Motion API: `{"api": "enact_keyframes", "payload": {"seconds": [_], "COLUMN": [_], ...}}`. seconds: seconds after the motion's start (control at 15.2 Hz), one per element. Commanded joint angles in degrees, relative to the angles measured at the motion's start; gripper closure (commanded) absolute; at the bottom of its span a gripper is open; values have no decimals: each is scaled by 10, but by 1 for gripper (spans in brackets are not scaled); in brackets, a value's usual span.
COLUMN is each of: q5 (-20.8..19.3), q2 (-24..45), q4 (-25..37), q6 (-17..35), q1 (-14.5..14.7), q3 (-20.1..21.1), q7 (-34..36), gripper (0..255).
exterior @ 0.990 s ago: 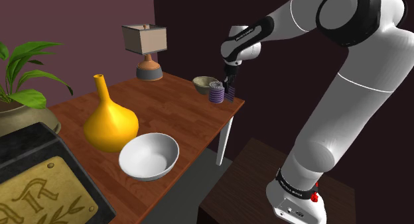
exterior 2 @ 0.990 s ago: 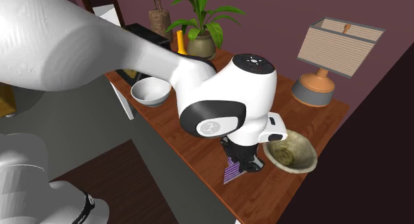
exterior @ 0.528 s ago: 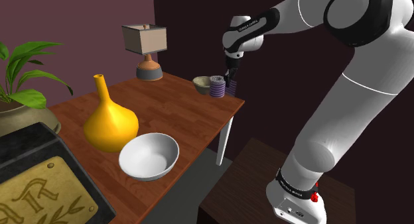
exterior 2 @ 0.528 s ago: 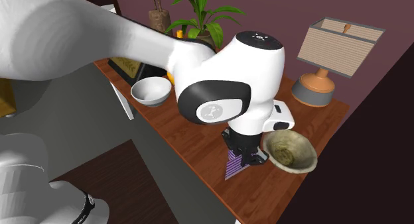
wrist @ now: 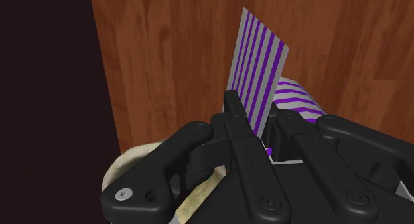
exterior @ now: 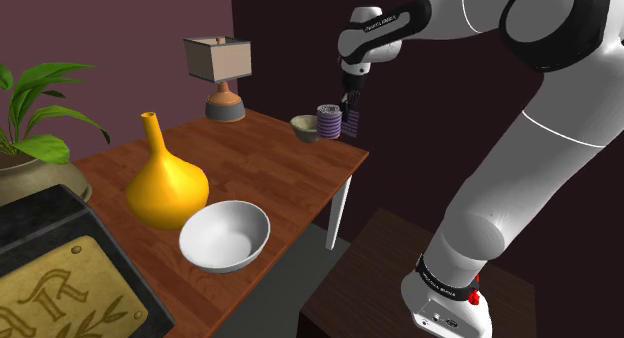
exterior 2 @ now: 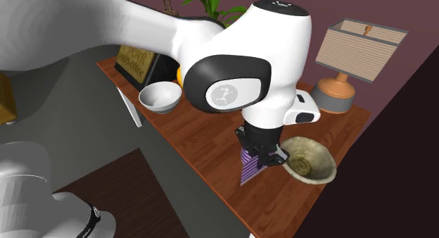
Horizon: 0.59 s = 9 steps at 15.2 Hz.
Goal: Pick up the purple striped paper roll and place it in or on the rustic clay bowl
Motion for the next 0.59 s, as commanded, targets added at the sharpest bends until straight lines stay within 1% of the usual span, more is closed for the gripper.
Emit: {"api": "enact_keyframes", "payload": {"seconds": [0.0, 0.53], "q5": [0, -2], "q2": [-3, -14], "q4": [13, 63], "q6": [-16, -76], "q1": [0, 1], "q3": [1, 4], "q7": [0, 1], "gripper": [255, 255]}}
